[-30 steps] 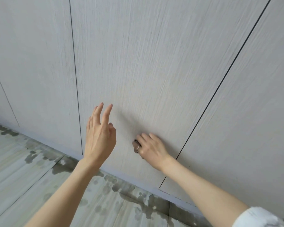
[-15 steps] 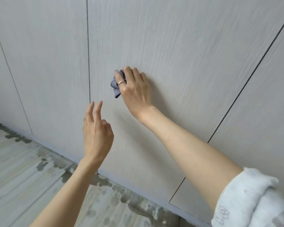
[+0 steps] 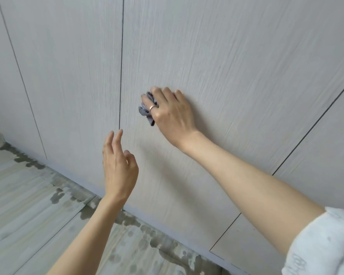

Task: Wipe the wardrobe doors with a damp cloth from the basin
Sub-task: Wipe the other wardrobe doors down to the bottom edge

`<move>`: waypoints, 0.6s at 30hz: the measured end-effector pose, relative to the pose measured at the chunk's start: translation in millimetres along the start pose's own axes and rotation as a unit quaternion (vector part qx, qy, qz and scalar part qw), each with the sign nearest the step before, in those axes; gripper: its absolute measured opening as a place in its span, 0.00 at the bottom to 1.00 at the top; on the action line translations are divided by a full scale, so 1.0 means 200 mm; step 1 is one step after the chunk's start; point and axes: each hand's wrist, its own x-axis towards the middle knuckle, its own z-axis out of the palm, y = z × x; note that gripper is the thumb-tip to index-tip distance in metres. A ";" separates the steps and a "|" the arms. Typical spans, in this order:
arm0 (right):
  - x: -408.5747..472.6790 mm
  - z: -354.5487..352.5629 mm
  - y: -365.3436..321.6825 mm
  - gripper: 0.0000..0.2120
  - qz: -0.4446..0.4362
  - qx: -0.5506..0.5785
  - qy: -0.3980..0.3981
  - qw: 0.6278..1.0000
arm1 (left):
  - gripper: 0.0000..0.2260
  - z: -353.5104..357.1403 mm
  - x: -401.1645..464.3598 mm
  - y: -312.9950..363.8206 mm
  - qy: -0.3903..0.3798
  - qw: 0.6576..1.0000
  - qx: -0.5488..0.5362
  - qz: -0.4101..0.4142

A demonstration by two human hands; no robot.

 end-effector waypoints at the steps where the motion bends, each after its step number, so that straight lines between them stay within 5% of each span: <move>1: 0.00 0.00 -0.01 0.17 0.006 0.001 -0.005 1.000 | 0.24 0.00 -0.01 0.02 0.002 1.000 -0.004 0.001; 10: -0.90 -0.02 -0.24 0.12 -0.148 0.044 -0.250 0.956 | 0.24 0.04 -0.25 0.04 -0.049 0.998 -0.018 -0.025; 18: -1.45 -0.33 0.07 0.11 -0.106 0.024 -0.276 0.955 | 0.16 0.27 -0.57 0.34 -0.123 0.992 -0.024 0.022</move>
